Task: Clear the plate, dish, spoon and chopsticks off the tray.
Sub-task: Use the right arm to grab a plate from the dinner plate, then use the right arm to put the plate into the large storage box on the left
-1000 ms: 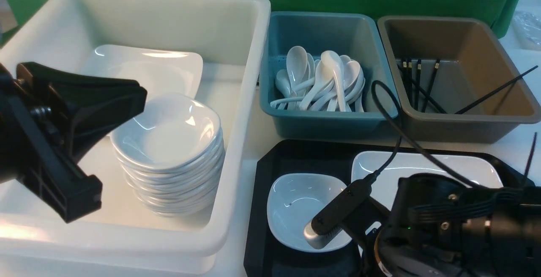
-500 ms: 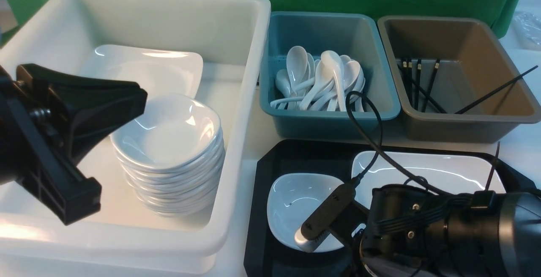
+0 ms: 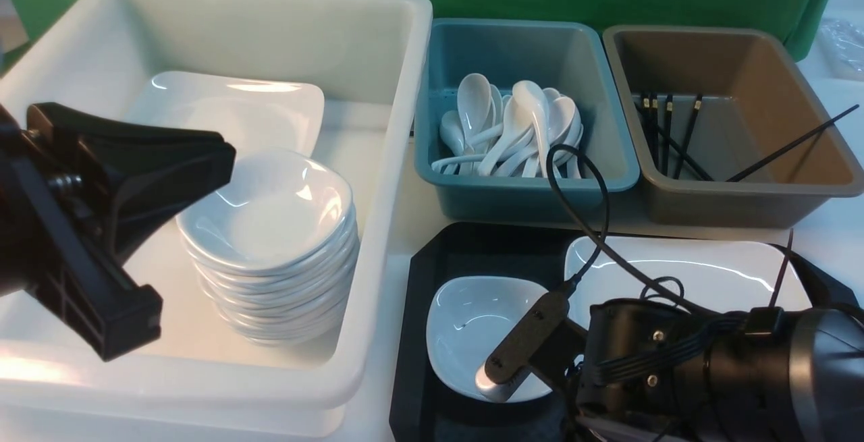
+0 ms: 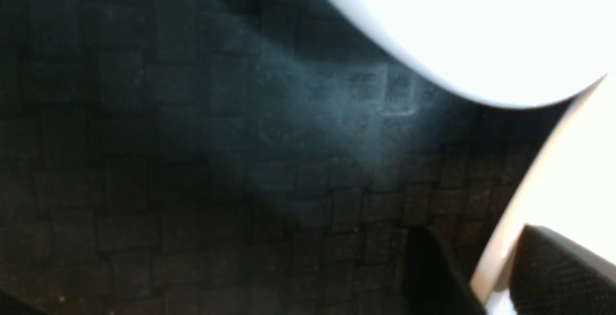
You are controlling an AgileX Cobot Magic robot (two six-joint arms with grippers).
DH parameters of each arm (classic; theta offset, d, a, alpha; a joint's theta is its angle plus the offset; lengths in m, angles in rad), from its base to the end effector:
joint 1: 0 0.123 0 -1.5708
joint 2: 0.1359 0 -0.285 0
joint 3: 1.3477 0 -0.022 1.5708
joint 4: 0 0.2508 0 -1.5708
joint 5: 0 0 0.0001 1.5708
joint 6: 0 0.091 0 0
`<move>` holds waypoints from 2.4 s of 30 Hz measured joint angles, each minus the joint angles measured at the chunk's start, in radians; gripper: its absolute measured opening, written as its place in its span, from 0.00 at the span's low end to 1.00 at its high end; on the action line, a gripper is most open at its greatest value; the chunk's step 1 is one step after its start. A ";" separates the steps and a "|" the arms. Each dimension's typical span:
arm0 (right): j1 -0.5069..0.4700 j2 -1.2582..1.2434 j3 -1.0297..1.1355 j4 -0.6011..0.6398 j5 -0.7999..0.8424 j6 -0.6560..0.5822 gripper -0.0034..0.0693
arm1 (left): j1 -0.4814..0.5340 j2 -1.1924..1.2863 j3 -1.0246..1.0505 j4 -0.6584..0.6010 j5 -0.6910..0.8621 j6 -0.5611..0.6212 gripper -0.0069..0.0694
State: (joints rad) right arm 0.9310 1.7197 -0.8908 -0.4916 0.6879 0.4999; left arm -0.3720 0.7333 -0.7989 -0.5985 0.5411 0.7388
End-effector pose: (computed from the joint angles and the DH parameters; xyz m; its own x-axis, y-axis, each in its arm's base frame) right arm 0.1993 0.2221 0.1583 -0.6599 -0.7149 -0.2311 -0.6623 0.6987 -0.2703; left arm 0.1241 -0.0768 0.3741 -0.1501 0.2725 -0.9504 0.6510 0.7507 0.1124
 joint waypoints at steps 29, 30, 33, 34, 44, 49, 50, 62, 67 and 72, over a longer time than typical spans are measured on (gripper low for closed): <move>0.198 -0.434 -0.415 0.128 0.479 -0.056 0.13 | 0.000 -0.076 -0.043 0.119 0.027 -0.072 0.10; 0.216 -0.431 -0.466 0.128 0.480 -0.078 0.13 | 0.000 -0.098 -0.056 0.147 0.037 -0.105 0.10; 0.245 -0.386 -0.616 0.111 0.481 -0.187 0.13 | 0.000 -0.152 -0.083 0.250 0.080 -0.212 0.10; 0.247 -0.366 -0.657 0.098 0.479 -0.228 0.13 | 0.000 -0.167 -0.087 0.289 0.092 -0.249 0.10; 0.163 -0.082 -1.014 0.129 0.198 -0.926 0.13 | 0.000 -0.359 -0.095 0.616 0.298 -0.546 0.10; 0.104 0.098 -1.097 0.304 -0.041 -1.293 0.13 | 0.000 -0.453 -0.096 0.691 0.415 -0.617 0.10; 0.091 0.134 -1.110 0.327 -0.073 -1.333 0.13 | 0.000 -0.469 -0.096 0.695 0.438 -0.629 0.10; -0.028 0.559 -1.435 0.492 -0.143 -1.546 0.13 | 0.000 -0.504 -0.096 0.671 0.506 -0.661 0.10; -0.043 0.647 -1.477 0.541 -0.147 -1.638 0.13 | 0.000 -0.504 -0.096 0.634 0.507 -0.661 0.10; -0.058 0.681 -1.478 0.546 -0.169 -1.678 0.13 | 0.000 -0.504 -0.096 0.622 0.507 -0.661 0.10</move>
State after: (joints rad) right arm 0.8735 2.4006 -2.3686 0.0539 0.5190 -1.1780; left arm -0.3720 0.2292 -0.8945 0.0239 1.0477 0.0778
